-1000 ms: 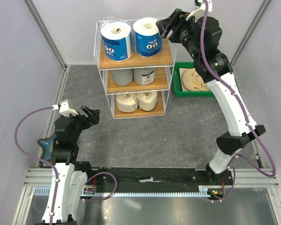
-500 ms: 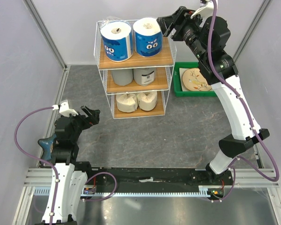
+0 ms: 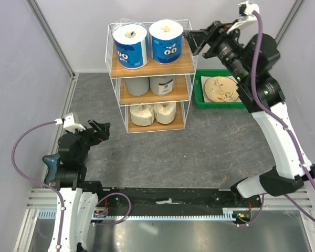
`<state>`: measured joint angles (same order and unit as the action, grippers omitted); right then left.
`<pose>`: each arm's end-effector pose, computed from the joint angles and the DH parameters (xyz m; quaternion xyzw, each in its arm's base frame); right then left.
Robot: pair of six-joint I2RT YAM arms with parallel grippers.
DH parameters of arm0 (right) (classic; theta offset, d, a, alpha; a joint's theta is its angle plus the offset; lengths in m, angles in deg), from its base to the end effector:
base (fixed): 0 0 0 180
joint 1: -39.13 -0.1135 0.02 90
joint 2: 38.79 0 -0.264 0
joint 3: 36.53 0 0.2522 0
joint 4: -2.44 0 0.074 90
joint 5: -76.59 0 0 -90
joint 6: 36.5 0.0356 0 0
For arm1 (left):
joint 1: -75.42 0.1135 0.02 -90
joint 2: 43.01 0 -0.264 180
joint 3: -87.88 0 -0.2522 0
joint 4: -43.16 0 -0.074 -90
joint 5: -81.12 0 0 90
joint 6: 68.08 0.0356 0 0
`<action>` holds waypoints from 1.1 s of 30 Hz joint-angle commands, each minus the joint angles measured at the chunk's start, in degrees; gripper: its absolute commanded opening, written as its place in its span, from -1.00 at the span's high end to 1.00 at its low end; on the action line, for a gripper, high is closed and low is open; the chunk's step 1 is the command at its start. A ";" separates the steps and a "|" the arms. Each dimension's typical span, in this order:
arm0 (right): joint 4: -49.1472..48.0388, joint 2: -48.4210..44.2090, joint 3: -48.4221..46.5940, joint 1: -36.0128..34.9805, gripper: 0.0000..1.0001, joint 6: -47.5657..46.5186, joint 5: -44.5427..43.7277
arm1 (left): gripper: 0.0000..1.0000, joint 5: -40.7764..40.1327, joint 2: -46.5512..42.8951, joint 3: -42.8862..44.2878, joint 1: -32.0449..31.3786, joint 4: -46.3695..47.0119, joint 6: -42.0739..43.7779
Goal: Place and organize the paper towels onto the shelf
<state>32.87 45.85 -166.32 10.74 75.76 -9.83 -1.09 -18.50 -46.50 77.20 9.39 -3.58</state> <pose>0.2445 0.1347 0.5830 -0.0573 0.6082 0.3558 0.7073 0.1218 -0.0010 0.2899 -0.1424 0.7670 -0.1800 0.5992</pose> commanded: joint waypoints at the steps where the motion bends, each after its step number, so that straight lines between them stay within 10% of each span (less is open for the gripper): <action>1: -1.47 -7.64 3.87 -0.01 -0.53 -3.27 -3.30 | -0.81 -2.07 -3.23 5.40 -0.11 -1.26 -2.00; 33: 9.52 -33.14 33.67 -0.01 -0.67 -0.90 -9.11 | -0.83 -0.05 35.33 59.37 -4.32 4.72 1.66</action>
<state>42.00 13.70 -133.23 10.74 74.38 -18.05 -1.41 13.70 8.40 76.02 12.01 -7.38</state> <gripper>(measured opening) 0.834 0.913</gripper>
